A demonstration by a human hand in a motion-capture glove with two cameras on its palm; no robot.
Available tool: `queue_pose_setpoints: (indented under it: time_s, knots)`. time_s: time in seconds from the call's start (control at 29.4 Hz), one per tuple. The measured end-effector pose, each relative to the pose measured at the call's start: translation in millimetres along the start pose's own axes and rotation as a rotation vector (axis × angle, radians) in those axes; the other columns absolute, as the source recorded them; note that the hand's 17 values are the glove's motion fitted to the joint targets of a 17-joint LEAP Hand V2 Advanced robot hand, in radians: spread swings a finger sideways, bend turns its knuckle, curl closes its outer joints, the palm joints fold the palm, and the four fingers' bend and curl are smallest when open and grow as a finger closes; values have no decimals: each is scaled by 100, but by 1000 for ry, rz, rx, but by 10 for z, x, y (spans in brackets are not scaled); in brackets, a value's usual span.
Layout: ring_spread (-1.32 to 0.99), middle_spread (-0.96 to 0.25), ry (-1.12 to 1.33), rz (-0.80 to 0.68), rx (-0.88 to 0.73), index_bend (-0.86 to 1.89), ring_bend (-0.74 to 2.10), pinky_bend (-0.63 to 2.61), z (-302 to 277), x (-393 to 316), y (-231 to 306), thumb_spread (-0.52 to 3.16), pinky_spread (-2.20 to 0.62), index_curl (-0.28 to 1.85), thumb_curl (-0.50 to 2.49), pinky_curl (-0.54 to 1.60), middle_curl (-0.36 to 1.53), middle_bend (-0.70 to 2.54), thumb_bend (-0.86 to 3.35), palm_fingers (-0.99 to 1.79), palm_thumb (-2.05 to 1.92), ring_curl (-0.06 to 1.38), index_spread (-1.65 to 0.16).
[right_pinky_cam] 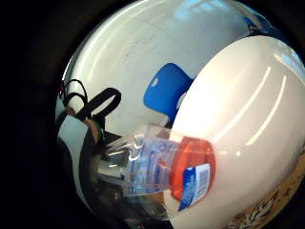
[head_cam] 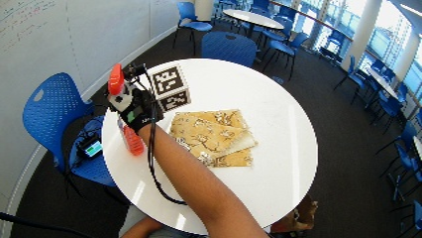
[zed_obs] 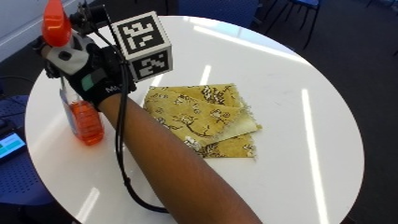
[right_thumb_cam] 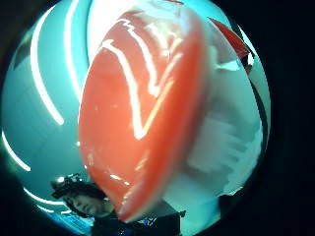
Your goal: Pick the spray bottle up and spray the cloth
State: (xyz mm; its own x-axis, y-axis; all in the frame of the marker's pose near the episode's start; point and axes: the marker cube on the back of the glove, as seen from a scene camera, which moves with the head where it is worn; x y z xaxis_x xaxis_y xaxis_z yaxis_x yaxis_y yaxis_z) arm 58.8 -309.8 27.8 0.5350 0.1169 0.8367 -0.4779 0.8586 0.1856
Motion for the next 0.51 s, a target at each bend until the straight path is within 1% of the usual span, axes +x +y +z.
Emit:
queue_pose_setpoints:
  time_s: [0.27, 0.51]
  knots:
    - [-20, -20, 11, -15, -9, 26, 70, 47, -22, -63, -94, 41, -28, 61, 78, 41, 56, 65, -3, 137, 97, 49, -27]
    - [-20, -20, -48, 21, 9, 27, 70, 47, -113, 43, -96, 41, -29, 62, 78, 41, 56, 65, -3, 136, 97, 49, -27]
